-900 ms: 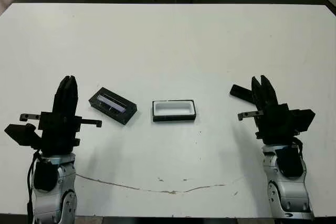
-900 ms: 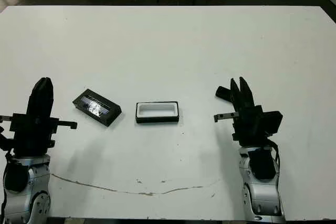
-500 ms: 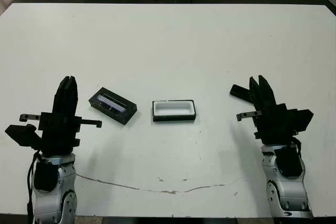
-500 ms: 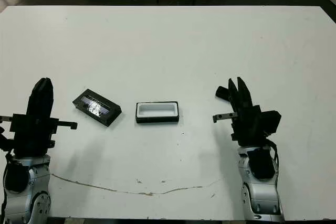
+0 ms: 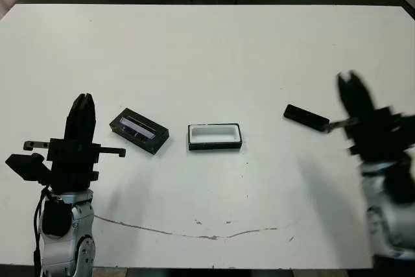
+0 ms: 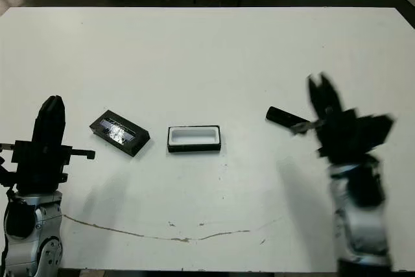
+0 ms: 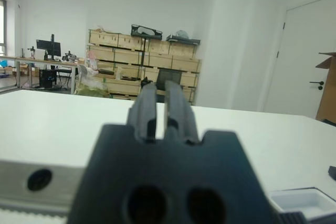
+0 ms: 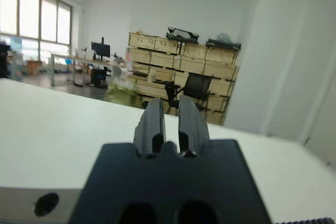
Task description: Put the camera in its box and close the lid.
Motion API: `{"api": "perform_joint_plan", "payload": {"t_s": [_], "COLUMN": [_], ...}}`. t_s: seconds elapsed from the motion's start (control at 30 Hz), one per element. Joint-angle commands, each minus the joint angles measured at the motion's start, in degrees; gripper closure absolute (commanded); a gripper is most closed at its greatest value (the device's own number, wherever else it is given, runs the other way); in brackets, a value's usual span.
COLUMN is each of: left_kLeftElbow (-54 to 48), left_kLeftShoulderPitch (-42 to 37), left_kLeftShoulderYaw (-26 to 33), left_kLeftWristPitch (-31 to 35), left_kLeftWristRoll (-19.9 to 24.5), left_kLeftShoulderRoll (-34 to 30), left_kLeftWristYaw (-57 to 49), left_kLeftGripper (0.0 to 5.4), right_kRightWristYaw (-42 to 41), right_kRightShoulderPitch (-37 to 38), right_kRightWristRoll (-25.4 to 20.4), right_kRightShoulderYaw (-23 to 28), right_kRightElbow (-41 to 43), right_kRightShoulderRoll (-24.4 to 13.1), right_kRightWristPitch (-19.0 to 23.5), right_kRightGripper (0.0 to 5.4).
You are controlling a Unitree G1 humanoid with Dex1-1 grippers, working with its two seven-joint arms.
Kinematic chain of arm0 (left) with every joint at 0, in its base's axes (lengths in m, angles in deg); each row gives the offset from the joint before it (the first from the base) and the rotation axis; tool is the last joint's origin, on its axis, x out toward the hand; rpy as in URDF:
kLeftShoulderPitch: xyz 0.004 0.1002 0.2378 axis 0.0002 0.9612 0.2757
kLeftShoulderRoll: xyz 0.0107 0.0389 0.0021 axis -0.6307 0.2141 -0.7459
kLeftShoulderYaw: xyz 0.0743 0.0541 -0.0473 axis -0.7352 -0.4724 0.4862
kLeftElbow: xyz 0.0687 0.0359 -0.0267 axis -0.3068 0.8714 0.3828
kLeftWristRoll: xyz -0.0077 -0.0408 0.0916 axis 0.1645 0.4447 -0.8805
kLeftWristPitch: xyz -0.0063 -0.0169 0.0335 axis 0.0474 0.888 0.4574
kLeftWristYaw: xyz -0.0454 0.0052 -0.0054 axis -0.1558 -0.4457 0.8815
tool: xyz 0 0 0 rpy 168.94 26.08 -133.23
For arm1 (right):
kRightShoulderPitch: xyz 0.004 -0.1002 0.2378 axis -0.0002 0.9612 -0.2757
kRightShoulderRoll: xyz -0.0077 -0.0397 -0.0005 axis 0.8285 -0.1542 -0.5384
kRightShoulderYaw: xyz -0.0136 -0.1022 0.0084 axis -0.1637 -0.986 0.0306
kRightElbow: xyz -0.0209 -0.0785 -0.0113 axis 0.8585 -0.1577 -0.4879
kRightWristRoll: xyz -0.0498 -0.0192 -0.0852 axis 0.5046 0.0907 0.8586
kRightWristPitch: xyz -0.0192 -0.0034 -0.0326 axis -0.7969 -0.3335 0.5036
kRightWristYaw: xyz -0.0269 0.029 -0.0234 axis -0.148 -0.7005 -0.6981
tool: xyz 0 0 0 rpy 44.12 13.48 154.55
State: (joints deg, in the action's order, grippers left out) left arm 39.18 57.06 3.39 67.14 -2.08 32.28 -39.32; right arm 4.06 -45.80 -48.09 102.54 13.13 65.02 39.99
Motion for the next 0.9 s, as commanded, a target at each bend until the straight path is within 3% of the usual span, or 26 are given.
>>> {"api": "perform_joint_plan", "payload": {"t_s": [0.03,0.23,0.4,0.53,0.7,0.9], "left_kLeftElbow": [-0.60,-2.89,-3.02,-3.58,-5.05,-4.93], "left_kLeftShoulderPitch": [0.84,1.67,1.67,1.98,2.54,2.61], "left_kLeftShoulderYaw": [-0.28,-0.69,-0.91,-0.70,-0.67,-0.28], "left_kLeftWristPitch": [1.81,3.57,3.99,4.34,5.57,5.46], "left_kLeftWristRoll": [-0.12,-1.76,-0.85,-1.49,-1.26,-1.65], "left_kLeftShoulderRoll": [0.10,0.53,0.54,0.43,0.43,0.22], "left_kLeftWristYaw": [-0.85,-3.45,-3.35,-3.91,-4.76,-4.75], "left_kLeftGripper": [5.39,5.39,5.39,5.39,5.39,5.39], "right_kRightWristYaw": [-4.11,-4.01,-6.94,-10.26,-11.35,-14.62], "right_kRightShoulderPitch": [-3.71,-8.61,-16.82,-22.98,-27.62,-31.89], "right_kRightWristRoll": [-0.88,7.93,14.57,19.21,25.77,28.45], "right_kRightShoulderYaw": [2.11,-0.64,-6.04,-11.15,-16.87,-21.21], "right_kRightElbow": [-6.79,-10.50,-18.43,-25.26,-34.22,-45.09], "right_kRightShoulderRoll": [-5.37,-12.47,-16.52,-18.24,-18.17,-16.90], "right_kRightWristPitch": [2.57,5.64,6.15,7.01,1.82,-0.56], "right_kRightGripper": [5.40,5.40,5.40,5.40,5.40,5.40]}}
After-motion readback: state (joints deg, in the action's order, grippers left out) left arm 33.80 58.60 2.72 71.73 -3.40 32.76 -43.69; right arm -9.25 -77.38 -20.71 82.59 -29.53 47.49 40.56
